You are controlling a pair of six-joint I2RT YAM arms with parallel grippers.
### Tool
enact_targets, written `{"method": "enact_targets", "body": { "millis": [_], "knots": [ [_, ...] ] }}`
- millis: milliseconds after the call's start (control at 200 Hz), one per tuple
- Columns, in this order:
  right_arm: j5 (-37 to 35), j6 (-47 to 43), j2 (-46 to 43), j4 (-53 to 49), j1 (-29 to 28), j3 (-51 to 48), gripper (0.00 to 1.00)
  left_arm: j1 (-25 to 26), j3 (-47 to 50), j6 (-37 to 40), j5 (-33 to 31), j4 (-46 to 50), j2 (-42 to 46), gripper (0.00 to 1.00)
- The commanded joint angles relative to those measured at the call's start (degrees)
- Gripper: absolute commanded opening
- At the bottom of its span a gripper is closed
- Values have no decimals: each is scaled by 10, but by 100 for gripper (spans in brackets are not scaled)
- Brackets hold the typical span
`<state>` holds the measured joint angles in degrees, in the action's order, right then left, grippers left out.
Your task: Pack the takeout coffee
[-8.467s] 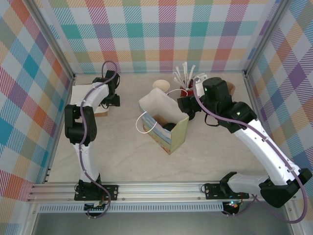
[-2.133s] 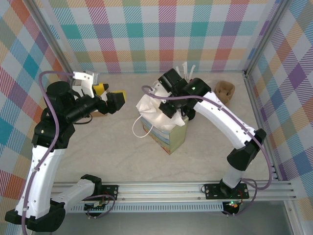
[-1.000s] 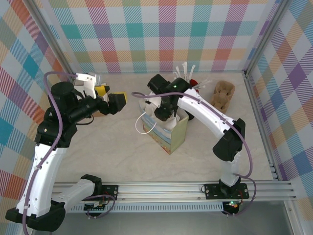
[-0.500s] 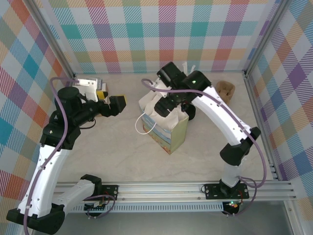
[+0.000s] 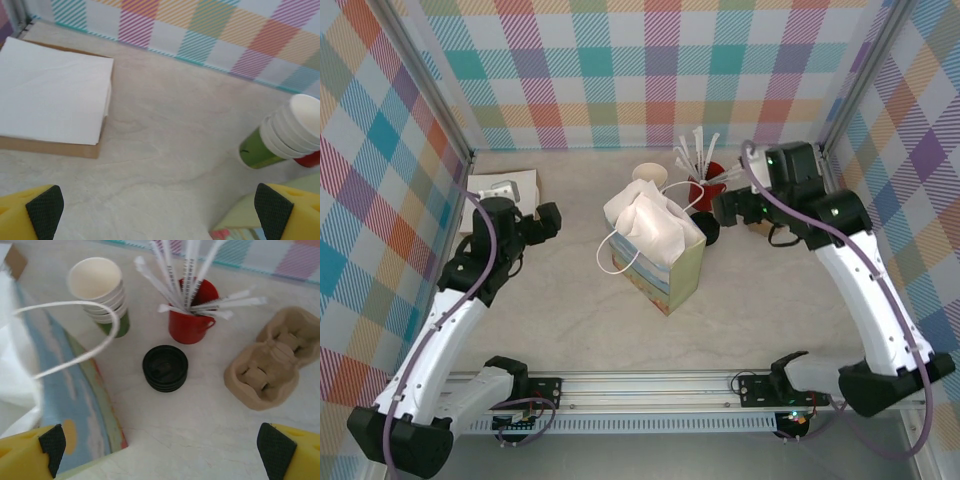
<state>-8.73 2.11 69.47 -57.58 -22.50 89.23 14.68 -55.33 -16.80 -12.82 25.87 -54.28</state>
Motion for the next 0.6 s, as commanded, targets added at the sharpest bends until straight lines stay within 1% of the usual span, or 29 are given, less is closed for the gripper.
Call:
{"method": "enact_targets", "body": {
  "millis": [0,45,60,130,195,245,335,420,495,595],
  "knots": [
    [2,48,-51,91,45,-88,100,-17,42,-10,-50,-76,-23,100],
    [-10,58,-74,114,65,-132,100,-23,62,-11,-56,-94,-35,100],
    [-12,61,-82,121,71,-148,100,-25,68,-11,-56,-118,-39,100],
    [-31,68,-119,163,93,-223,100,-34,101,-1,-65,-165,-57,100],
    [-67,72,-147,207,104,-292,100,-39,134,6,-79,-212,-72,100],
    [-113,79,-166,242,109,-341,100,-42,153,12,-89,-242,-83,100],
    [-142,87,-192,306,126,-428,100,-43,165,19,-128,-255,-113,100],
    [-155,98,-200,367,141,-498,100,-43,175,27,-167,-262,-139,100],
    [-157,100,-194,424,150,-556,100,-43,191,49,-189,-293,-149,100],
    [-157,98,-168,506,158,-621,100,-43,220,90,-196,-356,-153,100]
  ]
}}
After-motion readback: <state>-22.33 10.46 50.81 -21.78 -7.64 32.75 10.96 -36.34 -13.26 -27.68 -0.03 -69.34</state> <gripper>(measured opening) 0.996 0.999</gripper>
